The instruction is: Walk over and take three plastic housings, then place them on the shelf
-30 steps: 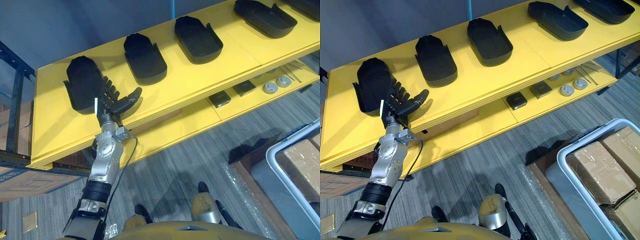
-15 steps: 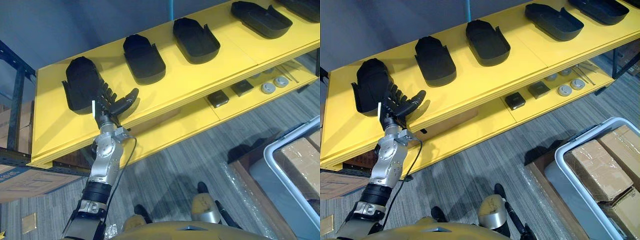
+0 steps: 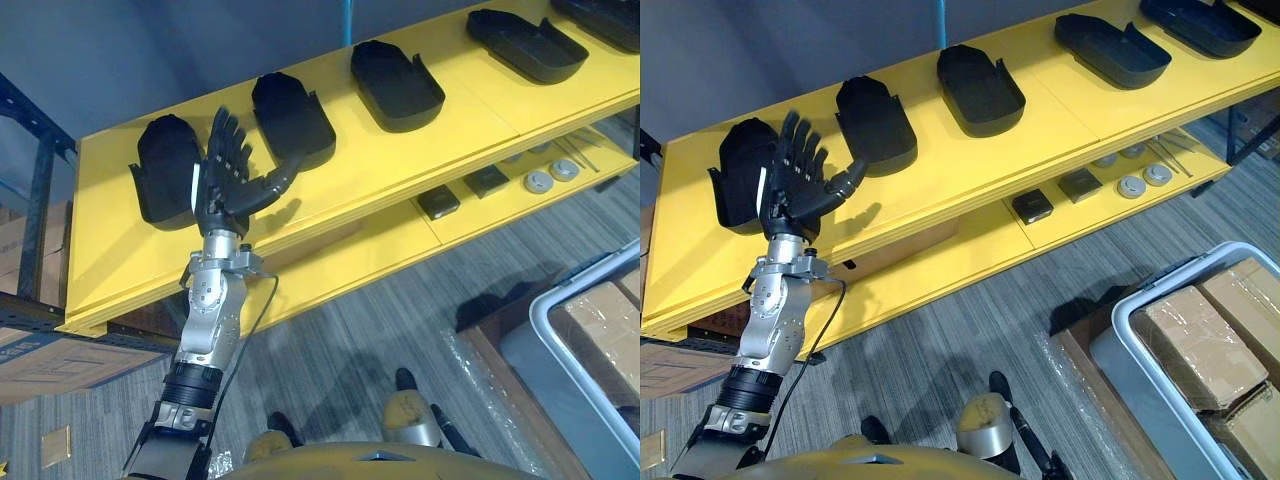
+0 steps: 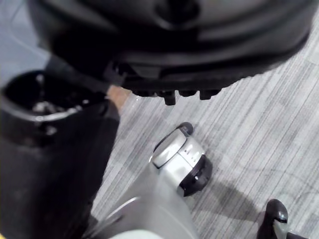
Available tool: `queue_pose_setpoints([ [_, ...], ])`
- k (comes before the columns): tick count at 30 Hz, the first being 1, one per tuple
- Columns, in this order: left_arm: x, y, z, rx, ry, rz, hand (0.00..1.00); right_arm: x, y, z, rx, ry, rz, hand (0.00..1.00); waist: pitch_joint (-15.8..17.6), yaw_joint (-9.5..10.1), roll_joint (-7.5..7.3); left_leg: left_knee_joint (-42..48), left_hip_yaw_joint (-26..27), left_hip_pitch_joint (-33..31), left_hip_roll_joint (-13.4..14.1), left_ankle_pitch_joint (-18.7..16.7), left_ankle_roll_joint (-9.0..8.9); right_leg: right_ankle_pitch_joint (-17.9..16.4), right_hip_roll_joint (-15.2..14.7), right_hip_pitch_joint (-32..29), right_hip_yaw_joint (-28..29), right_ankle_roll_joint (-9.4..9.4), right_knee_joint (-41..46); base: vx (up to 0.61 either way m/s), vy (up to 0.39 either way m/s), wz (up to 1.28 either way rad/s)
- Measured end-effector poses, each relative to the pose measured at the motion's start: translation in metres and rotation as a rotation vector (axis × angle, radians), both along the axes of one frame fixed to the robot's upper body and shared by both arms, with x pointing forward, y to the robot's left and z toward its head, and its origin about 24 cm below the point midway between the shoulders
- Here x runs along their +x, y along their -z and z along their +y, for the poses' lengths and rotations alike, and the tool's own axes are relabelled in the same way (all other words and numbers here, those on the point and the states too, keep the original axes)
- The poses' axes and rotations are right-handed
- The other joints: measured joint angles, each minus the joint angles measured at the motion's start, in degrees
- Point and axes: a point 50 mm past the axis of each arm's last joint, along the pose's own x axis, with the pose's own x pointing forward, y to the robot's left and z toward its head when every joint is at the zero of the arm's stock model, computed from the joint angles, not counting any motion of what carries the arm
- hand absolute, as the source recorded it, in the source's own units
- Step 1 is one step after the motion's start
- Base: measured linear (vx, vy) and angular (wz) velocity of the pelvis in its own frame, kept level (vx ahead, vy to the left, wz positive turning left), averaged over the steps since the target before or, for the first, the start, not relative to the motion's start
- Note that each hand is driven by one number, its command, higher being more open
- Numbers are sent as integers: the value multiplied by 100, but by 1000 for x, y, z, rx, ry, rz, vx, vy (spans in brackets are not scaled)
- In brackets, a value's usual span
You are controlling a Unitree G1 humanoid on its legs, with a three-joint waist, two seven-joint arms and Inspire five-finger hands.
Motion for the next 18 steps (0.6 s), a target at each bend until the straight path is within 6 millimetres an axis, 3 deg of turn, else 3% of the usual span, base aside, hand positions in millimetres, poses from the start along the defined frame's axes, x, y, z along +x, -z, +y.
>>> queue_pose_setpoints([
  [3,-15,2,-6,40,104,-45,100,-2,-2,-6,-31,-17,-2,100,-179,17,86,-169,-55,129,-29,61,-10,-9,-2,109,-107,-15,-25,23,-10,11],
  [7,-33,31,-23,164,473,52,100,10,-3,-8,-48,-28,-38,100,-431,196,155,-501,-264,142,-89,285,-3,-19,-6,176,-395,-29,-104,-18,-24,32],
  [8,-46,52,-34,229,686,148,100,18,-4,-10,-57,-39,-53,100,-507,296,174,-627,-362,146,-117,369,4,-33,-13,204,-518,-48,-104,-40,-15,29],
  [11,-81,92,-50,301,1083,357,100,37,-7,-13,-83,-77,-81,100,-555,413,169,-816,-453,226,-141,470,4,-59,-12,291,-667,-77,-109,-33,-11,23],
  [12,-108,115,-57,300,1296,509,100,49,-9,-15,-92,-95,-106,100,-592,482,169,-817,-460,221,-144,475,8,-69,-13,293,-679,-93,-111,-30,-1,8],
  [13,-123,129,-60,285,1376,608,100,57,-10,-16,-95,-107,-121,100,-604,501,148,-818,-476,214,-145,479,9,-82,-15,297,-695,-115,-111,-23,-1,5],
  [16,-145,170,-50,207,1375,895,100,72,-13,-16,-98,-146,-146,100,-644,571,111,-827,-612,186,-142,520,12,-98,-15,357,-813,-111,-118,-30,-12,18],
  [18,-159,201,-33,198,1230,1098,100,75,-13,-16,-86,-167,-127,100,-750,648,99,-843,-697,99,-142,539,24,-113,-15,363,-920,-101,-172,-40,-10,24],
])
